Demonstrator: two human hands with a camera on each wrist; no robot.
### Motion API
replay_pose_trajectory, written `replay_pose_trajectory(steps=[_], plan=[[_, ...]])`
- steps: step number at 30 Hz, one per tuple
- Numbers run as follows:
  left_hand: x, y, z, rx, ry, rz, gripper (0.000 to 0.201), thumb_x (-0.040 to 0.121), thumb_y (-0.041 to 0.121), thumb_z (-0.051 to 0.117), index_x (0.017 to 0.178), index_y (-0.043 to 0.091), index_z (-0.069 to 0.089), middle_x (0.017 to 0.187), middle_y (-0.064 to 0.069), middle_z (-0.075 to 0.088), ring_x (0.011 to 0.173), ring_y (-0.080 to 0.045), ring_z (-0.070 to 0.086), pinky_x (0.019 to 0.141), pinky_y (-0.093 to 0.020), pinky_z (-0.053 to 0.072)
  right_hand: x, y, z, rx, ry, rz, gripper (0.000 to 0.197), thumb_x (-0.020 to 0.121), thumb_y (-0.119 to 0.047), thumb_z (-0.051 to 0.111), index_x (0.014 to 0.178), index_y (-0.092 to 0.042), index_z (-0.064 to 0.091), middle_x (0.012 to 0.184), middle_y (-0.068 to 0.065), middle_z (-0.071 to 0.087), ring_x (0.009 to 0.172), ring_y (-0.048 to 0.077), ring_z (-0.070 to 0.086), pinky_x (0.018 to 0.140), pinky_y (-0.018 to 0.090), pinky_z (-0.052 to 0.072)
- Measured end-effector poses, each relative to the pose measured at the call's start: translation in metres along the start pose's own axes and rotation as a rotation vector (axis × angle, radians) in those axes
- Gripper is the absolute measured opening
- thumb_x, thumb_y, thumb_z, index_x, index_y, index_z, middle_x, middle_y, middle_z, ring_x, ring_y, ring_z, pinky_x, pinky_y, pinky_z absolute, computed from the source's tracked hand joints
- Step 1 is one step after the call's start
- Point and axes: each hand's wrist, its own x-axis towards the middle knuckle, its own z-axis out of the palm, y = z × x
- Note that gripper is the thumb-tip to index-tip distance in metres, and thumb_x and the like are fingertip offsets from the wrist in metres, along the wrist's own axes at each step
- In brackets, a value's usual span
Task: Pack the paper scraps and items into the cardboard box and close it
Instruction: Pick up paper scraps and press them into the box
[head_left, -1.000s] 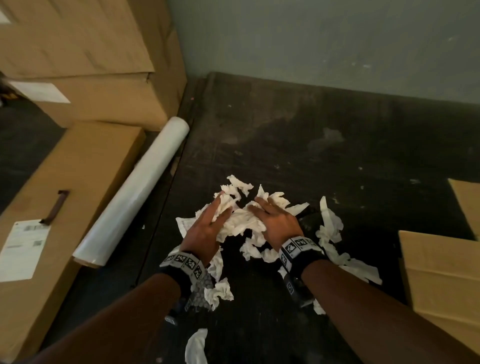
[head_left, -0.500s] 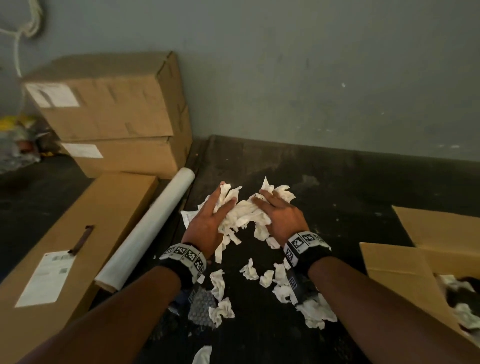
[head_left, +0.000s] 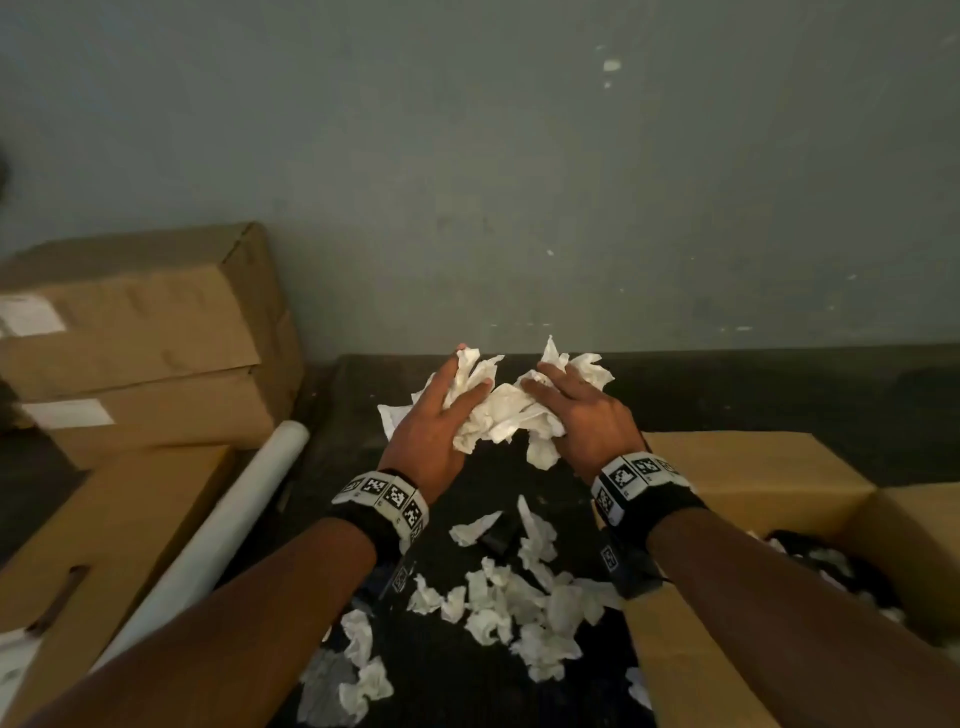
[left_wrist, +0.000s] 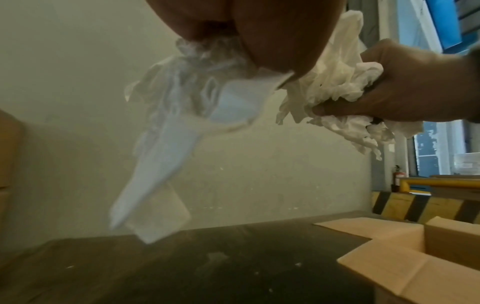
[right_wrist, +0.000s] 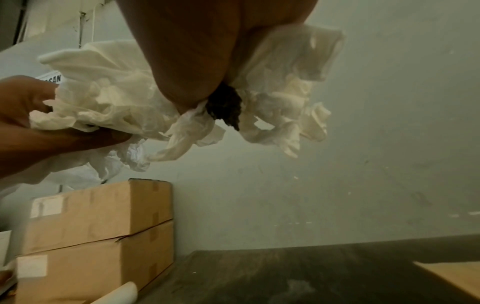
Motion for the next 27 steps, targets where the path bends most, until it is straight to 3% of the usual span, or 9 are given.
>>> replay_pose_trajectory(steps=[6, 9, 13, 16, 20, 25, 27], plan=[[0.038, 0.088, 0.052, -0.038, 0.001, 0.096, 0.087, 0.079, -0.013, 0.07, 0.151, 0.029, 0.045, 0.163, 0.026, -0.013, 0.147, -0.023, 0.035, 0.11, -0.027, 0.04, -0.052, 0.091, -0.04, -0.07, 0.05, 0.052, 0.053, 0.095, -0.031, 0.062, 0.146, -0.03, 0.047, 0.16, -0.005, 0.032, 0.146, 0.031, 0.03, 0.091, 0.058, 0.05], [0.053, 0.141, 0.084, -0.065, -0.039, 0.1, 0.09, 0.078, -0.015, 0.069, 0.152, 0.029, 0.044, 0.159, 0.031, -0.019, 0.148, -0.025, 0.035, 0.11, -0.034, 0.046, -0.083, 0.141, -0.06, -0.077, 0.071, 0.074, 0.053, 0.094, -0.033, 0.063, 0.145, -0.029, 0.049, 0.158, -0.003, 0.036, 0.145, 0.032, 0.034, 0.09, 0.058, 0.051], [0.072, 0.217, 0.137, -0.083, -0.12, 0.092, 0.087, 0.082, -0.013, 0.068, 0.153, 0.029, 0.041, 0.16, 0.023, -0.012, 0.151, -0.023, 0.028, 0.113, -0.033, 0.043, -0.13, 0.215, -0.081, -0.087, 0.036, 0.134, 0.055, 0.094, -0.024, 0.064, 0.146, -0.03, 0.047, 0.16, -0.004, 0.033, 0.146, 0.029, 0.031, 0.096, 0.052, 0.049], [0.083, 0.266, 0.182, -0.124, -0.158, 0.103, 0.076, 0.089, 0.0, 0.07, 0.153, 0.03, 0.041, 0.165, 0.019, -0.009, 0.152, -0.02, 0.024, 0.115, -0.03, 0.036, -0.167, 0.271, -0.087, -0.078, 0.027, 0.166, 0.057, 0.09, -0.019, 0.068, 0.143, -0.028, 0.051, 0.157, -0.003, 0.039, 0.143, 0.031, 0.037, 0.095, 0.054, 0.049], [0.083, 0.305, 0.234, -0.148, -0.274, 0.048, 0.07, 0.093, 0.027, 0.073, 0.153, 0.035, 0.039, 0.169, 0.012, -0.006, 0.152, -0.014, 0.019, 0.116, -0.021, 0.017, -0.206, 0.319, -0.083, -0.048, -0.08, 0.24, 0.056, 0.092, -0.025, 0.065, 0.145, -0.028, 0.049, 0.159, -0.004, 0.035, 0.145, 0.027, 0.034, 0.1, 0.049, 0.046], [0.066, 0.34, 0.299, -0.138, -0.364, -0.009, 0.07, 0.086, 0.005, 0.071, 0.147, 0.031, 0.05, 0.17, 0.003, 0.006, 0.145, -0.027, 0.039, 0.115, -0.034, 0.039, -0.247, 0.361, -0.065, 0.006, -0.188, 0.319, 0.051, 0.09, -0.022, 0.062, 0.139, -0.029, 0.056, 0.154, -0.004, 0.044, 0.133, 0.025, 0.05, 0.1, 0.042, 0.048], [0.058, 0.349, 0.315, -0.113, -0.425, -0.046, 0.063, 0.091, 0.013, 0.068, 0.148, 0.03, 0.049, 0.169, 0.0, 0.008, 0.146, -0.027, 0.038, 0.118, -0.038, 0.035, -0.256, 0.374, -0.046, 0.03, -0.261, 0.335, 0.051, 0.087, -0.031, 0.062, 0.137, -0.031, 0.058, 0.149, -0.002, 0.05, 0.129, 0.027, 0.054, 0.103, 0.041, 0.046]])
